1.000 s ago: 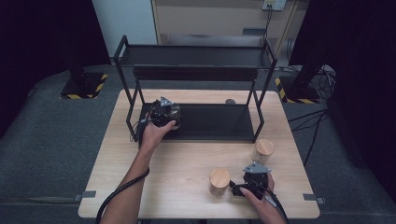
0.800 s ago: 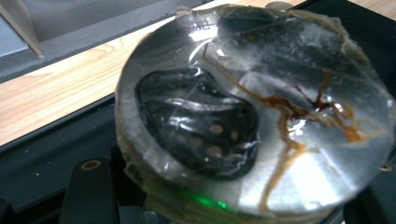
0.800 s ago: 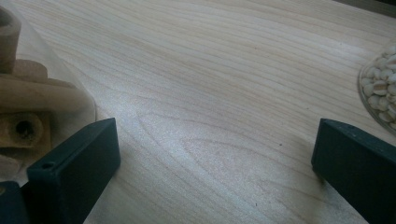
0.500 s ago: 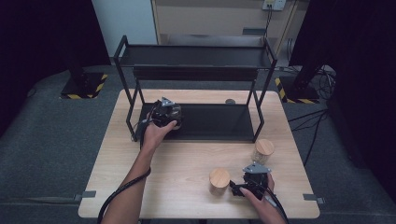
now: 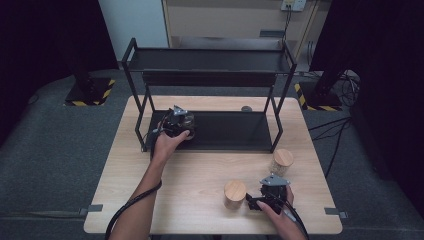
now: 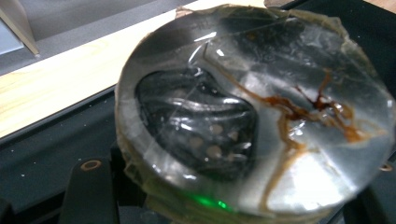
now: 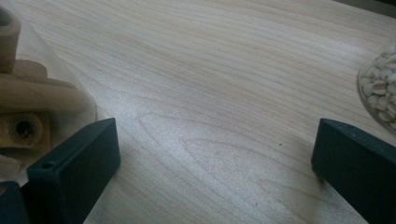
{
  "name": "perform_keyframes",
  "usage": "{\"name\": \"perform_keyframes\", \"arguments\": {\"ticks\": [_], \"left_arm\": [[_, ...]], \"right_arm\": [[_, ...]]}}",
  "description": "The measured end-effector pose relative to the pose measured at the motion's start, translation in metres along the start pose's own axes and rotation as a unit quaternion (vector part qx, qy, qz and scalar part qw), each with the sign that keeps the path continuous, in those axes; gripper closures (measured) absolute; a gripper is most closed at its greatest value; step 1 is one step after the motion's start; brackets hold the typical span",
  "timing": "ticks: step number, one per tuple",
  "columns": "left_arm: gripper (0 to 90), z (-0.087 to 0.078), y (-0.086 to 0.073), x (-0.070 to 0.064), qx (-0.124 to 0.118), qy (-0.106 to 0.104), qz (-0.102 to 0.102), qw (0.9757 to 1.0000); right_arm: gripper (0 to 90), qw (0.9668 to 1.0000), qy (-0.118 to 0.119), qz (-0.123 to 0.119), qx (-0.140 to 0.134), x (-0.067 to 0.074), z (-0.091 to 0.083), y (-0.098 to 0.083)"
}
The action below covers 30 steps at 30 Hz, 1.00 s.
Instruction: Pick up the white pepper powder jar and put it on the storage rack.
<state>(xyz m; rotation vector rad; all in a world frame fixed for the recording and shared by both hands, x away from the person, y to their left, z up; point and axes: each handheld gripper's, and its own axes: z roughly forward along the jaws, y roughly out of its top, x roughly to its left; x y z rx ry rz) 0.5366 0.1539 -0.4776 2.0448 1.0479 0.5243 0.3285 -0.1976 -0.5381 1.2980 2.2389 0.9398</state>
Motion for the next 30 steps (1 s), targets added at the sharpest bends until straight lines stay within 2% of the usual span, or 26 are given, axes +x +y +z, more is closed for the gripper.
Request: {"name": "perform_keyframes", "arguments": {"ticks": [19, 30], "left_arm": [[29.9, 0.004, -0.013, 0.004, 0.003, -0.003, -0.001, 1.0000], [29.7, 0.005, -0.017, 0.007, -0.011, -0.012, 0.002, 0.9999]], "right_arm": [[1.1, 1.0000, 0.000, 0.000, 0.000, 0.000, 0.000, 0.000], [1.1, 1.0000, 0.000, 0.000, 0.000, 0.000, 0.000, 0.000]]}}
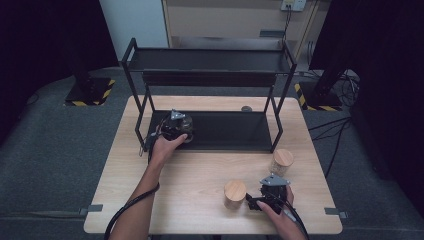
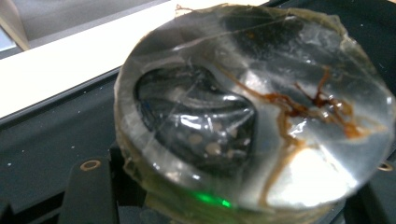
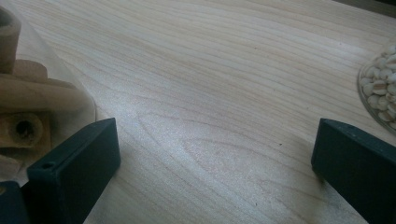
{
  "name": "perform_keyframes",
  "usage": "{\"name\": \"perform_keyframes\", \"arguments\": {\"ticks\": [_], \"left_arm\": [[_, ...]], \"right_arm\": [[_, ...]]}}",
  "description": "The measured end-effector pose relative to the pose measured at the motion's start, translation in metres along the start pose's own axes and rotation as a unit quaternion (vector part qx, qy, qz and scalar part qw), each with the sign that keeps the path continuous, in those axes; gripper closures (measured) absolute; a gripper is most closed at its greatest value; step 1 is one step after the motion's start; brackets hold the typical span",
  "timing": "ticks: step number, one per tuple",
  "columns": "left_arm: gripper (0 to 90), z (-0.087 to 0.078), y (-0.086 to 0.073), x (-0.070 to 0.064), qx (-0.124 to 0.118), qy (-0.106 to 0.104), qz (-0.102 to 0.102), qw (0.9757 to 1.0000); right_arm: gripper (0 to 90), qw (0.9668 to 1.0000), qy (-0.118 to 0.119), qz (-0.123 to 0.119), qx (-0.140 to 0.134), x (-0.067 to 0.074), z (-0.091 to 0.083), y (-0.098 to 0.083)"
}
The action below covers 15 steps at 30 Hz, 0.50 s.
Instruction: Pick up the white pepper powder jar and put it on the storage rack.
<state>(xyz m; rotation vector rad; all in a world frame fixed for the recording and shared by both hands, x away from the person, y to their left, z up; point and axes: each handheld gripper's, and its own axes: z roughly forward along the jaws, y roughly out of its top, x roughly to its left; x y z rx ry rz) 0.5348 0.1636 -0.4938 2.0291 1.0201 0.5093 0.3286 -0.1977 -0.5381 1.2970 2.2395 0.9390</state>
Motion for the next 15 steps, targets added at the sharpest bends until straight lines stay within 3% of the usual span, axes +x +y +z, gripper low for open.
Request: {"name": "perform_keyframes", "arguments": {"ticks": [4, 9, 15], "left_arm": [[28.9, 0.000, 0.000, 0.001, 0.006, 0.001, 0.003, 1.0000], [14.9, 0.001, -0.002, 0.001, 0.025, 0.001, 0.006, 0.9997], [8.1, -0.010, -0.005, -0.001, 0.020, 0.010, 0.006, 0.9997]], "right_arm": [[1.1, 1.0000, 0.000, 0.000, 0.000, 0.000, 0.000, 0.000], [1.1, 1.0000, 0.000, 0.000, 0.000, 0.000, 0.000, 0.000], [1.1, 1.0000, 0.000, 0.000, 0.000, 0.000, 0.000, 0.000]]}}
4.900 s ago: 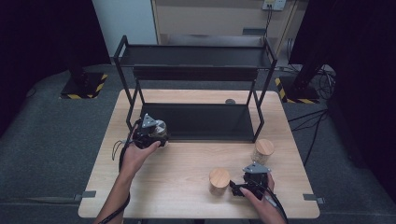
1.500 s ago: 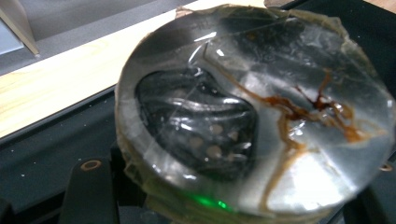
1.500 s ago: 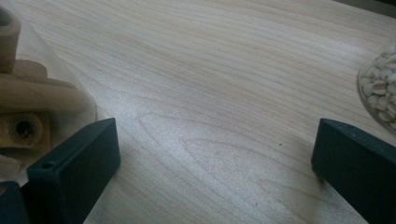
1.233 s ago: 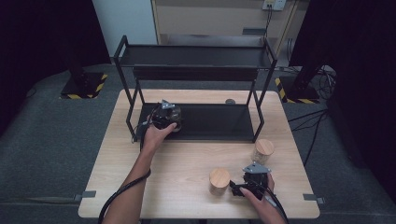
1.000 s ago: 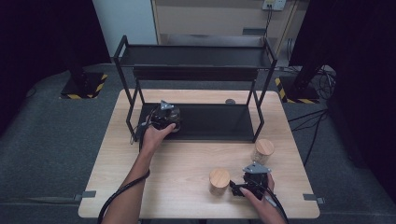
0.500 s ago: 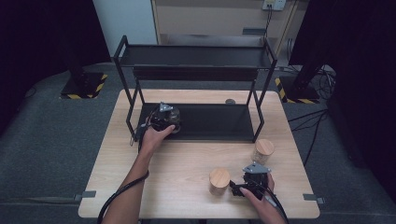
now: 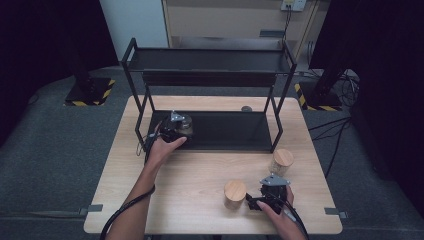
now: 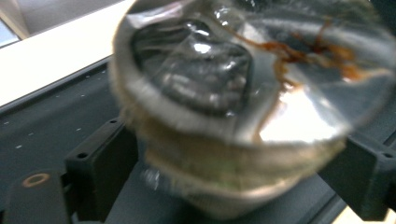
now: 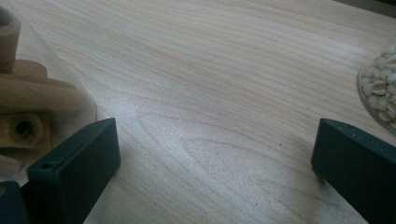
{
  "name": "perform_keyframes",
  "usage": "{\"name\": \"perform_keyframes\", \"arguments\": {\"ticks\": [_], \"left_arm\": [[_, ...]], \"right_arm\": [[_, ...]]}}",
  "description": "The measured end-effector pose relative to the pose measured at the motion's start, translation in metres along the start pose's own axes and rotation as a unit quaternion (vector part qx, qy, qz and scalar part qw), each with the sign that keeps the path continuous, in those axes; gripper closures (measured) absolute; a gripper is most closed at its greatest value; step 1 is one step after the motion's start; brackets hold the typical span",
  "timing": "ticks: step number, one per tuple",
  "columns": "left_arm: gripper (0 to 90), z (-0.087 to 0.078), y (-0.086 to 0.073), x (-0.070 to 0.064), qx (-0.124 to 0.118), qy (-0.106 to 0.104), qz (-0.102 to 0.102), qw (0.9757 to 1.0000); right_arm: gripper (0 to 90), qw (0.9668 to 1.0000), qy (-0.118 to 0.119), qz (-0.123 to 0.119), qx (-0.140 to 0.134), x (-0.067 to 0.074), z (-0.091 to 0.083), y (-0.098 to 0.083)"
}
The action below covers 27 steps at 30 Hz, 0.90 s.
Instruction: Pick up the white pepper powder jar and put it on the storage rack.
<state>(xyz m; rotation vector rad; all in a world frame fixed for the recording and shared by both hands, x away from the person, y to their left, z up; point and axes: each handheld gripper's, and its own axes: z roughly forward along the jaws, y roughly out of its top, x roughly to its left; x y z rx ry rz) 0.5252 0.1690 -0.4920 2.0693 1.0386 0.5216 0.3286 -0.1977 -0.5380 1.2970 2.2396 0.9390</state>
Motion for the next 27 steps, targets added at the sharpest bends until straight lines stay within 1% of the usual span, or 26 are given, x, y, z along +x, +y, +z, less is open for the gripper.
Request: {"name": "perform_keyframes", "arguments": {"ticks": [2, 8, 10, 14, 16, 18, 22, 24, 27], "left_arm": [[7.5, -0.006, -0.001, 0.000, -0.005, 0.002, 0.001, 1.0000], [6.9, -0.023, -0.003, -0.001, -0.001, 0.012, 0.007, 0.9999], [6.7, -0.029, -0.004, -0.001, 0.000, 0.012, 0.009, 0.9999], [6.7, -0.042, -0.004, -0.004, -0.011, 0.014, 0.011, 0.9998], [6.6, -0.048, -0.003, -0.007, -0.019, 0.012, 0.009, 0.9997], [6.6, -0.054, -0.002, -0.012, -0.024, 0.009, 0.012, 0.9996], [6.4, -0.065, -0.003, -0.023, -0.023, 0.004, 0.020, 0.9995], [6.4, -0.070, -0.005, -0.026, -0.025, 0.001, 0.016, 0.9996], [6.5, -0.076, -0.012, -0.030, -0.039, -0.004, -0.002, 0.9992]], "right_arm": [[1.1, 1.0000, 0.000, 0.000, 0.000, 0.000, 0.000, 0.000], [1.1, 1.0000, 0.000, 0.000, 0.000, 0.000, 0.000, 0.000], [1.1, 1.0000, -0.001, 0.001, 0.000, 0.000, 0.000, 0.000], [1.1, 1.0000, -0.001, 0.001, 0.000, 0.000, 0.000, 0.000], [1.1, 1.0000, -0.001, 0.001, 0.000, 0.000, 0.000, 0.000], [1.1, 1.0000, -0.001, 0.001, 0.000, 0.000, 0.000, 0.000], [1.1, 1.0000, -0.001, 0.001, 0.000, 0.000, 0.000, 0.000], [1.1, 1.0000, -0.001, 0.001, 0.000, 0.000, 0.000, 0.000], [1.1, 1.0000, -0.001, 0.001, 0.000, 0.000, 0.000, 0.000]]}}
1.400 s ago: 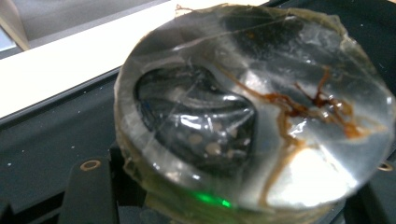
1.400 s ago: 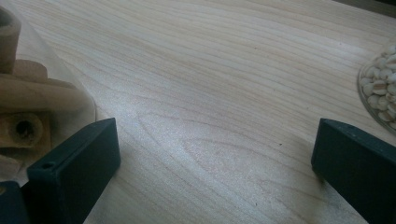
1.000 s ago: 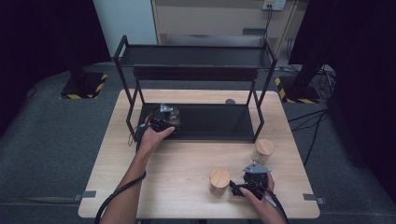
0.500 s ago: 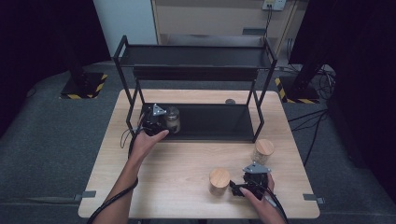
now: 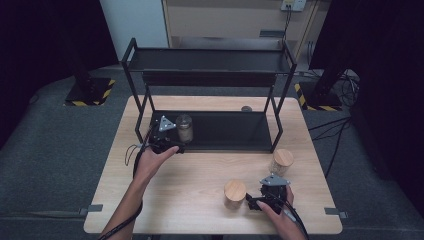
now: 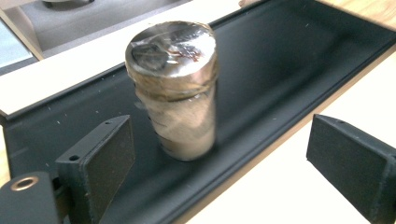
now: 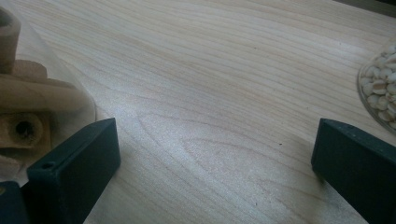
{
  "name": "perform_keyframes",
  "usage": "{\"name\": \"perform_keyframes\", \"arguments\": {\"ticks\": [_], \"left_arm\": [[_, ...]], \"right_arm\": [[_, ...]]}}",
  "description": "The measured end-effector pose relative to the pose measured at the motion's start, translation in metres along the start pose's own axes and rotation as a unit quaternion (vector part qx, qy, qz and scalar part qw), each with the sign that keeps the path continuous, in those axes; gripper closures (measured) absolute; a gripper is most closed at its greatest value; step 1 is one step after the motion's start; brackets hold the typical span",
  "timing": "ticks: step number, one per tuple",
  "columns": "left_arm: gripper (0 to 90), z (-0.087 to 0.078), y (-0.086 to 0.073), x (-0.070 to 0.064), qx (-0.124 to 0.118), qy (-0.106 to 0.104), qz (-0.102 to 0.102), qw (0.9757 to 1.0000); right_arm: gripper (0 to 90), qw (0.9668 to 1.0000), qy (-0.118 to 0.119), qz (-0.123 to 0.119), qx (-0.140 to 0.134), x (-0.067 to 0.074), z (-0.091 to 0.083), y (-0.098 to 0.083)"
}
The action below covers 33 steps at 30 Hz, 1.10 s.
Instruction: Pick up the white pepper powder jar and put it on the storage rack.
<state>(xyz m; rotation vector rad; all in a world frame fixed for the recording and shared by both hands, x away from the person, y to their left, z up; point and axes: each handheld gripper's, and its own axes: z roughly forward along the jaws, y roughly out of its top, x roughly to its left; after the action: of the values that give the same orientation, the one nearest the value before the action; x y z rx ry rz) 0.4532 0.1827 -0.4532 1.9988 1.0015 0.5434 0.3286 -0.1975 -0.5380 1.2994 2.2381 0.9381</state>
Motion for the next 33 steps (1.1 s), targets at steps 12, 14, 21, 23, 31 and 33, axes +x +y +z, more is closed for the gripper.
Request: {"name": "perform_keyframes", "arguments": {"ticks": [12, 14, 21, 23, 31, 33], "left_arm": [[6.7, -0.032, -0.010, -0.007, -0.022, 0.000, -0.017, 0.9996], [6.7, -0.035, -0.009, -0.009, -0.021, 0.000, -0.016, 0.9996], [6.4, -0.045, -0.008, -0.015, -0.018, 0.002, -0.009, 0.9998], [6.4, -0.047, -0.009, -0.017, -0.017, 0.001, -0.007, 0.9998], [6.4, -0.051, -0.010, -0.028, -0.012, -0.005, 0.000, 0.9999], [6.4, -0.052, -0.010, -0.030, -0.015, -0.006, -0.002, 0.9999]], "right_arm": [[1.1, 1.0000, 0.000, 0.000, 0.000, 0.000, 0.000, 0.000], [1.1, 1.0000, 0.000, 0.000, 0.000, 0.000, 0.000, 0.000], [1.1, 1.0000, 0.000, 0.000, 0.000, 0.000, 0.000, 0.000], [1.1, 1.0000, 0.000, 0.000, 0.000, 0.000, 0.000, 0.000], [1.1, 1.0000, 0.000, 0.000, 0.000, 0.000, 0.000, 0.000], [1.1, 1.0000, 0.000, 0.000, 0.000, 0.000, 0.000, 0.000]]}}
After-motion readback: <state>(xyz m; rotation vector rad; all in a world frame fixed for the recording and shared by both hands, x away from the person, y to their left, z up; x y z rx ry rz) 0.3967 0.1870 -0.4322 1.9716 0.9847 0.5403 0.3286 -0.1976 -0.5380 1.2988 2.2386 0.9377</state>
